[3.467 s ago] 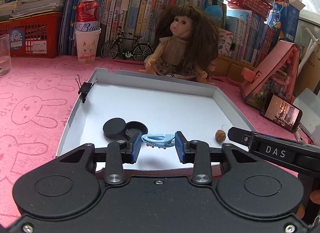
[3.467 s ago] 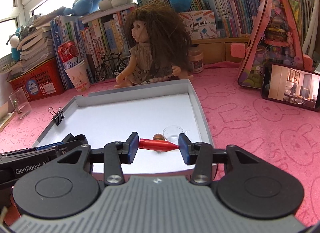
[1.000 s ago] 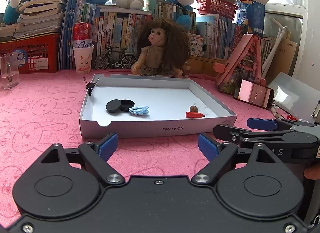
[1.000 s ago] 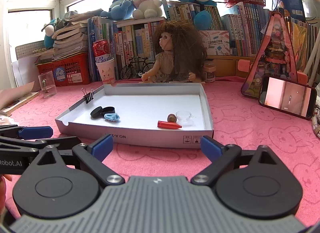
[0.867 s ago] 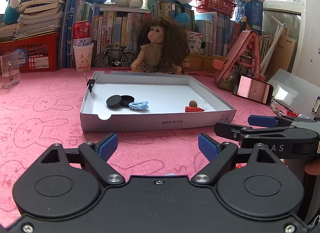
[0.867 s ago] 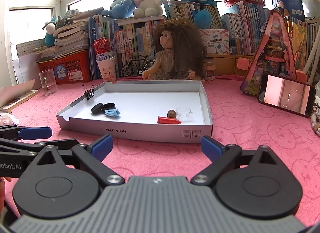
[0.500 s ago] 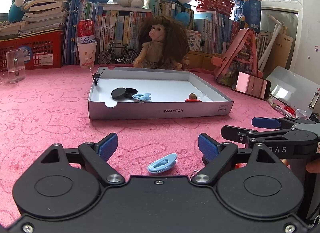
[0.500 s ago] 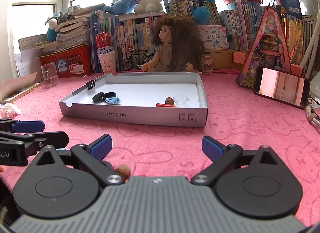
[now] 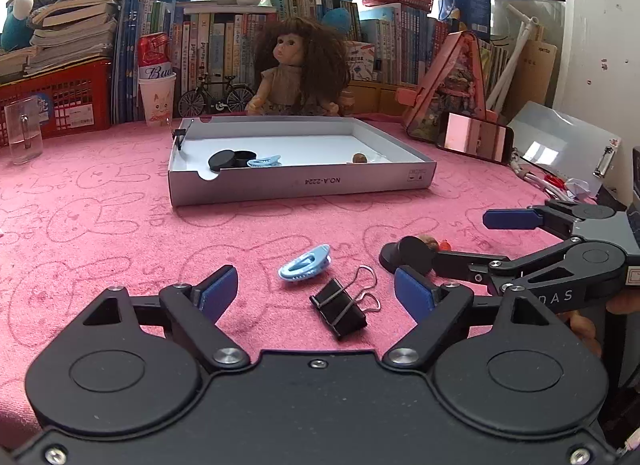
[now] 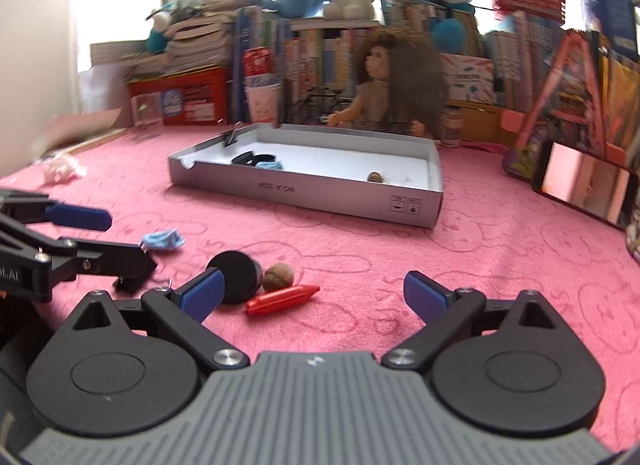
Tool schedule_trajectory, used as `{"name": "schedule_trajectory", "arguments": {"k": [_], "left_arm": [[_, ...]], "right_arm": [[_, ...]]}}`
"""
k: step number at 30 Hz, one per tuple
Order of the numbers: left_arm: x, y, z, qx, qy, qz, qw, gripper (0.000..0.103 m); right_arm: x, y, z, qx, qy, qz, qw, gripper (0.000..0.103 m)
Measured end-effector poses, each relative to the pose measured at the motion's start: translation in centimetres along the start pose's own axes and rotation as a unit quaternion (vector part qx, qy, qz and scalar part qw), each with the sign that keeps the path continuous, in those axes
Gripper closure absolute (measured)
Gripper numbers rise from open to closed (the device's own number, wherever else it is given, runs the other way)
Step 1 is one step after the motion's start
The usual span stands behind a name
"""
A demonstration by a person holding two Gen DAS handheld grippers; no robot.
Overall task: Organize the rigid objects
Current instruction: 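Withdraw both tools from the tray toward the remaining objects, then grasp the black binder clip with the left tool while the right tool approaches a red crayon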
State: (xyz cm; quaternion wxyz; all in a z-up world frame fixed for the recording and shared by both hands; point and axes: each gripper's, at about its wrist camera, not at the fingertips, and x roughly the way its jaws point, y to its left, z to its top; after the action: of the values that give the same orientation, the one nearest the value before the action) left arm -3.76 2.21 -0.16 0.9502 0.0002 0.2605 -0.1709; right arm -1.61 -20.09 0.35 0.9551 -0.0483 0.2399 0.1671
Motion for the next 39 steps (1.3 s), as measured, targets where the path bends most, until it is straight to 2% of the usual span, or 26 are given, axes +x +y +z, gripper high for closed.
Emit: {"name": "schedule_trajectory", "arguments": {"k": [4, 10, 16, 23, 32, 39], "left_arm": [[0.0, -0.5, -0.6, 0.011, 0.012, -0.005, 0.9999, 0.033], [0.3, -0.8, -0.9, 0.018, 0.017, -0.006, 0.9997, 0.053], [0.3, 0.0, -0.8, 0.031, 0.018, 0.020, 0.9991, 0.053], [0.4, 1.6, -0.5, 0.020, 0.017, 0.055, 0.9981, 0.049], [0.8, 3.1, 0.1, 0.008, 0.014, 0.105, 0.9944, 0.048], [1.2, 4.5, 0.4, -0.019, 0.015, 0.154, 0.9878, 0.049]], "right_arm": [[0.1, -0.8, -0.1, -0.028, 0.019, 0.010, 0.999, 0.005], [0.8, -1.6, 0.2, -0.045, 0.040, 0.062, 0.996, 0.013], [1.4, -0.9, 0.5, -0.073, 0.041, 0.091, 0.992, 0.015], [1.5, -0.9, 0.5, -0.064, 0.041, 0.099, 0.992, 0.017], [1.3, -0.8, 0.4, -0.048, 0.027, 0.088, 0.995, 0.037], [1.3, -1.1, 0.2, -0.030, 0.019, 0.073, 0.997, 0.037]]}}
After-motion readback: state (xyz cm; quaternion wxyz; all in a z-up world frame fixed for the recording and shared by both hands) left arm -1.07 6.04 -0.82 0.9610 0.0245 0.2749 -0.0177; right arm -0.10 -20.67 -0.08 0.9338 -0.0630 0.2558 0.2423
